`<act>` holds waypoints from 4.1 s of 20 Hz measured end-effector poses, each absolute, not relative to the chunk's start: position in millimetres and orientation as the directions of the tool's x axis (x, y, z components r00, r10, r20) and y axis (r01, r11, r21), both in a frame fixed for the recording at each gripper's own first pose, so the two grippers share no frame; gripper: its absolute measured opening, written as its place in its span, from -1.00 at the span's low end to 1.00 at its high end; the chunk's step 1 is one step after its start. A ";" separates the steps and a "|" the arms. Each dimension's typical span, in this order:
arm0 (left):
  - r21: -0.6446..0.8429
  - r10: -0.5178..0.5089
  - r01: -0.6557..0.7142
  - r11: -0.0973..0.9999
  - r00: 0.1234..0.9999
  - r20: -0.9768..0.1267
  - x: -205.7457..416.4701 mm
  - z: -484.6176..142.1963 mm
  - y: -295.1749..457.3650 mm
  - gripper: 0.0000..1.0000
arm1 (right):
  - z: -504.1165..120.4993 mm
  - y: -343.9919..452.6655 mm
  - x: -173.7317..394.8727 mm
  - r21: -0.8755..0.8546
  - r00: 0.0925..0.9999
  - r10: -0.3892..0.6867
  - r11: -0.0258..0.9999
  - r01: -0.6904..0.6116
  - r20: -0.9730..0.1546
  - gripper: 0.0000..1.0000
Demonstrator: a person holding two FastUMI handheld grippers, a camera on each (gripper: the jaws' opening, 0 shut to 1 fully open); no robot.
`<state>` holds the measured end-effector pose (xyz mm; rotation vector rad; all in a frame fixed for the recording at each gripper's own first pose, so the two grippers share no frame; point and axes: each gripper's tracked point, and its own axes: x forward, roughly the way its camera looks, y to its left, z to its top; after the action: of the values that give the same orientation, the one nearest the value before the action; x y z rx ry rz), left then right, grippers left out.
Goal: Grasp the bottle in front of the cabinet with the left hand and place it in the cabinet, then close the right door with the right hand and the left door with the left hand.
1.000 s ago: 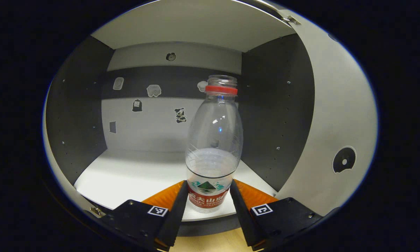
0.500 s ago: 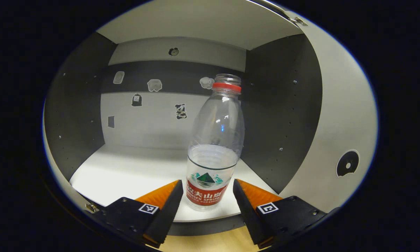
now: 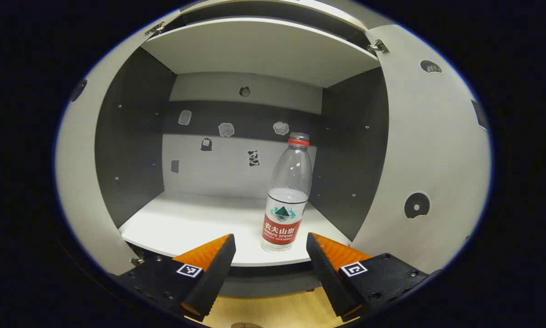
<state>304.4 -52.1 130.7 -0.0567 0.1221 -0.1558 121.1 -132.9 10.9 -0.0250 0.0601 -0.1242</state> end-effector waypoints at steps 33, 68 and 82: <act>-0.108 0.117 -0.111 0.988 0.992 0.047 16.9 168.0 179.6 0.89 | 46.7 0.2 192.4 -0.060 0.998 0.055 0.997 -0.058 -0.038 0.89; -0.161 0.247 -0.243 0.956 0.969 0.002 31.7 125.6 337.0 0.89 | 13.3 188.6 248.8 -0.100 0.979 0.187 0.976 -0.194 -0.078 0.88; -0.107 0.143 -0.143 0.984 0.990 0.000 95.0 122.3 292.3 0.89 | 63.5 112.6 182.1 -0.130 0.992 0.124 0.984 -0.121 0.008 0.89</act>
<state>95.0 292.3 122.3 -0.1072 -0.0072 0.1438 182.1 112.6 63.5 -0.1297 -0.0163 0.1231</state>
